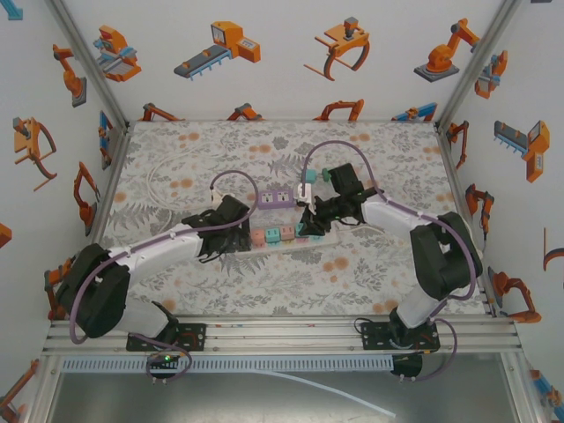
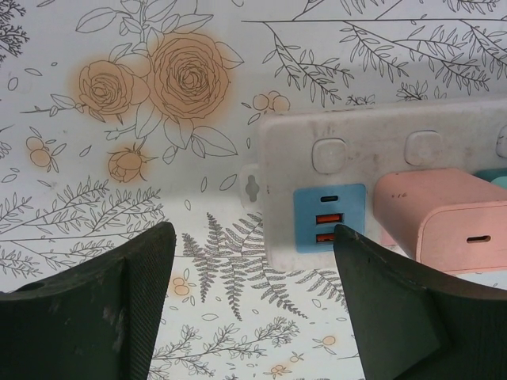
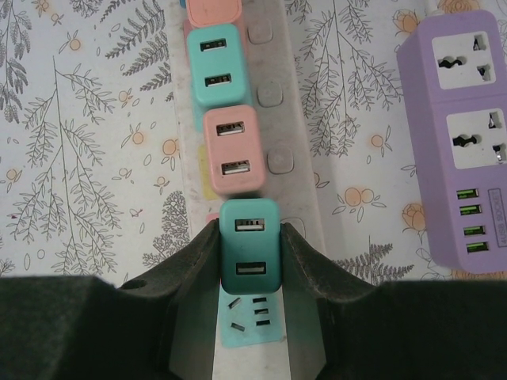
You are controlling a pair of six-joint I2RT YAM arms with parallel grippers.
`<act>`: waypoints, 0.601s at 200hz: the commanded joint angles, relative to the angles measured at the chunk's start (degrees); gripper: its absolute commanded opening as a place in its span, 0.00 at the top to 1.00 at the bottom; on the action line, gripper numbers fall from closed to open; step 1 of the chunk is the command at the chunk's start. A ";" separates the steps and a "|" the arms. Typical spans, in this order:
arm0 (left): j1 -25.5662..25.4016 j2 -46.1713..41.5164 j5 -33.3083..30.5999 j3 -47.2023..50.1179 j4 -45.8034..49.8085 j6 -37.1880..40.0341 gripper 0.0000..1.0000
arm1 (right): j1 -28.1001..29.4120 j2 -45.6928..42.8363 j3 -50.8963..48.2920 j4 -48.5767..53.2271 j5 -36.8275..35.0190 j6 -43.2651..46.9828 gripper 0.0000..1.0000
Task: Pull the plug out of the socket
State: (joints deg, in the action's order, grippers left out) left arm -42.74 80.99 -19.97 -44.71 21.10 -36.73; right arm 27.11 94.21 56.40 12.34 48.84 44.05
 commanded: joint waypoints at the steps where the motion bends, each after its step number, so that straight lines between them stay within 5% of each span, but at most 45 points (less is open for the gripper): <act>1: -0.41 4.61 -2.26 2.22 5.90 2.58 0.25 | 0.13 -4.63 0.17 -4.77 4.41 -3.01 0.89; 83: -1.03 1.85 -0.44 3.05 3.19 2.93 0.23 | 0.18 -6.41 -3.21 -15.37 2.57 -12.38 0.89; 120: -0.94 -5.99 1.06 1.34 2.91 4.20 0.19 | 0.05 -9.61 -3.93 -24.56 -5.18 -29.36 0.93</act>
State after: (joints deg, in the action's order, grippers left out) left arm -43.27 79.31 -20.53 -43.72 20.53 -35.00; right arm 26.76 88.09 52.77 -2.09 47.68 28.80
